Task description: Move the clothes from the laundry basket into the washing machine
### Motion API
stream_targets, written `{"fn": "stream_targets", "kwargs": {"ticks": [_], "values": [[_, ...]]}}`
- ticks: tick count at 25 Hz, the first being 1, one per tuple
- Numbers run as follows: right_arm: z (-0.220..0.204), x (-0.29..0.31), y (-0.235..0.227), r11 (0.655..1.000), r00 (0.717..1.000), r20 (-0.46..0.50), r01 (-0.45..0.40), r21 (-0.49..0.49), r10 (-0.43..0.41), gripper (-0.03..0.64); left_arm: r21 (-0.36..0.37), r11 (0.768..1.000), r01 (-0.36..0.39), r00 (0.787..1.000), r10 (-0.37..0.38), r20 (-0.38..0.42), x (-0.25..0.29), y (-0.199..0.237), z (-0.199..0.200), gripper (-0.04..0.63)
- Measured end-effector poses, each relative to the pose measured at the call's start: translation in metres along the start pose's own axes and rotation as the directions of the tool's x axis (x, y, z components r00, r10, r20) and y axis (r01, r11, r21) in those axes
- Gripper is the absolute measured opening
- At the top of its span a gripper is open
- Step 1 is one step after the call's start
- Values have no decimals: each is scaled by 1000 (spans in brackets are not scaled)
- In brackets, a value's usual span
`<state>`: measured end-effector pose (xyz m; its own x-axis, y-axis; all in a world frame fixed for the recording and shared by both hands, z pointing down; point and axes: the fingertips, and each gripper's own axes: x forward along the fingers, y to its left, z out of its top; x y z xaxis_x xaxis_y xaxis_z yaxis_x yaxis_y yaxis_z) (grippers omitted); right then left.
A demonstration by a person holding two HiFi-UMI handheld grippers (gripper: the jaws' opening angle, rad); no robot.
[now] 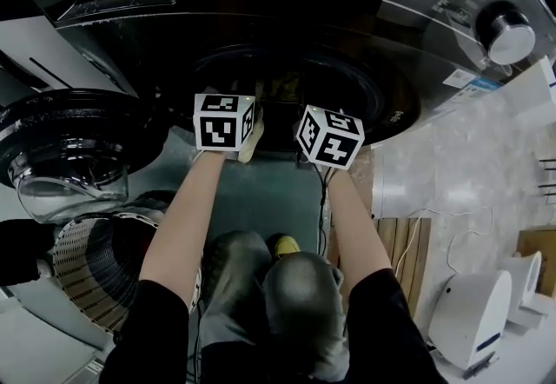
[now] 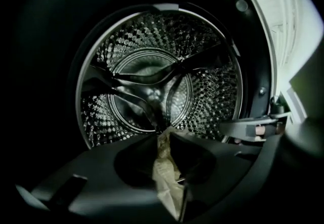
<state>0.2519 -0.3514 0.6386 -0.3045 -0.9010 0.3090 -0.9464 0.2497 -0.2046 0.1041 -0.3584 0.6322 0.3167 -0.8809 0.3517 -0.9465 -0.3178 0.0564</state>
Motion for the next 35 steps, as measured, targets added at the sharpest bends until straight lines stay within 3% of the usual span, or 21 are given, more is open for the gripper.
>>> {"fn": "stream_targets", "kwargs": {"ticks": [3, 10, 15, 21, 28, 35], "values": [[3, -8, -4, 999, 999, 5, 34, -36, -33, 6, -11, 1000, -18, 1000, 18, 7, -7, 2, 0, 11], [28, -34, 11, 993, 999, 47, -7, -121, 13, 5, -34, 999, -4, 1000, 4, -13, -30, -5, 5, 11], [39, -63, 34, 986, 997, -7, -80, -146, 80, 5, -69, 998, 13, 999, -17, -51, -62, -16, 13, 11], [59, -104, 49, 989, 993, -71, -105, -100, 98, 5, -122, 993, 9, 997, -18, -76, -110, -23, 41, 11], [100, -155, 73, 994, 988, -114, -109, -27, 105, 5, -104, 994, 16, 994, -27, -109, -174, -34, 86, 11], [161, -222, 105, 993, 984, -133, -118, -14, 115, 5, -109, 994, 2, 994, -13, -108, -247, -35, 145, 11]]}}
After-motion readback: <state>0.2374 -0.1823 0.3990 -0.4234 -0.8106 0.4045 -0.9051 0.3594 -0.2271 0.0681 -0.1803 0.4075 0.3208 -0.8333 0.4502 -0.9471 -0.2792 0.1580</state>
